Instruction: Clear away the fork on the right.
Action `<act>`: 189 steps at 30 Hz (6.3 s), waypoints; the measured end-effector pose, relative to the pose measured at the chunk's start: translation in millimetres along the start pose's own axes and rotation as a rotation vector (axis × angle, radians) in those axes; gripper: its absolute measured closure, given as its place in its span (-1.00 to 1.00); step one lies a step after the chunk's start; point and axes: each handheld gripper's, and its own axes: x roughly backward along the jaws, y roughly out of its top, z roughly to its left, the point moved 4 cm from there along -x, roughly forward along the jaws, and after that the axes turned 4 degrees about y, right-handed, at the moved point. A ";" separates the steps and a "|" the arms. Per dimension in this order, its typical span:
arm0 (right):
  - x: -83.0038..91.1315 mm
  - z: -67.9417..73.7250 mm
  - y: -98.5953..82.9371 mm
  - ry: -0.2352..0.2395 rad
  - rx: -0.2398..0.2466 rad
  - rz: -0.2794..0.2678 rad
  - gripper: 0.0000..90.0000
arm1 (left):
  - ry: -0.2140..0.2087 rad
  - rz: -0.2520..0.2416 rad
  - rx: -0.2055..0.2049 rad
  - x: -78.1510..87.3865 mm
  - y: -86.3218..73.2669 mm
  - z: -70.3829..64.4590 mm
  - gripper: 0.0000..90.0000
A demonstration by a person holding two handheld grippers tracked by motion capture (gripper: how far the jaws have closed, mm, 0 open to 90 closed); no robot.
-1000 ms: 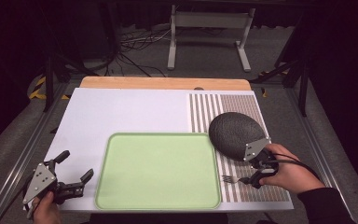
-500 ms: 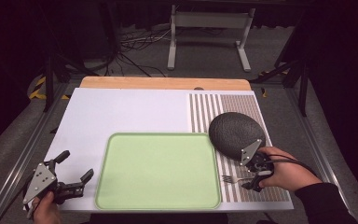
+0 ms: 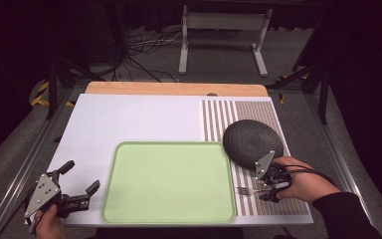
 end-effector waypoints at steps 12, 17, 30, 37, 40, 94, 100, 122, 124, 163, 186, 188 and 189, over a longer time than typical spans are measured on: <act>-3.7 -3.2 -0.9 0.017 0.104 0.113 0.56 | -0.001 0.001 -0.001 -0.2 -0.3 0.1 -1.00; -5.5 -4.3 -1.4 0.021 0.130 0.134 0.82 | 0.000 -0.002 0.002 -0.3 -0.3 0.2 -1.00; -5.7 -5.5 -0.1 0.054 0.159 0.152 0.90 | 0.001 -0.005 0.004 -0.2 -0.3 0.5 -1.00; 1.1 -3.3 2.5 0.051 0.160 0.127 0.90 | 0.000 -0.004 0.004 -0.2 -0.2 0.1 -1.00; 7.7 -2.3 4.0 0.046 0.142 0.117 0.90 | 0.000 -0.005 0.004 -0.2 -0.1 0.0 -1.00; 44.6 2.6 120.3 -0.043 0.148 -0.181 0.90 | -0.005 -0.008 0.006 -0.6 -0.1 0.4 -1.00; 41.3 4.3 133.9 -0.043 0.133 -0.199 0.90 | -0.006 -0.009 0.008 -0.3 0.0 0.1 -1.00; 39.9 12.2 150.9 -0.077 -0.369 -0.348 0.90 | -0.012 -0.004 -0.003 -0.9 0.5 -0.8 -1.00; 38.6 13.1 152.7 -0.086 -0.403 -0.355 0.90 | -0.011 -0.007 -0.001 -0.7 0.5 -0.7 -1.00; 14.6 7.3 150.7 -0.124 -0.889 -0.303 0.90 | -0.012 -0.006 -0.002 -0.8 0.7 -1.0 -1.00; -13.5 -5.0 144.6 -0.102 -0.962 -0.256 0.89 | -0.013 -0.007 -0.002 -0.4 0.9 -1.1 -1.00; -17.2 -7.2 143.1 -0.100 -0.980 -0.253 0.89 | -0.014 -0.007 -0.002 -0.4 0.9 -1.1 -1.00; -18.4 -8.0 142.6 -0.107 -0.990 -0.253 0.89 | -0.014 -0.007 -0.002 -0.4 0.9 -1.1 -1.00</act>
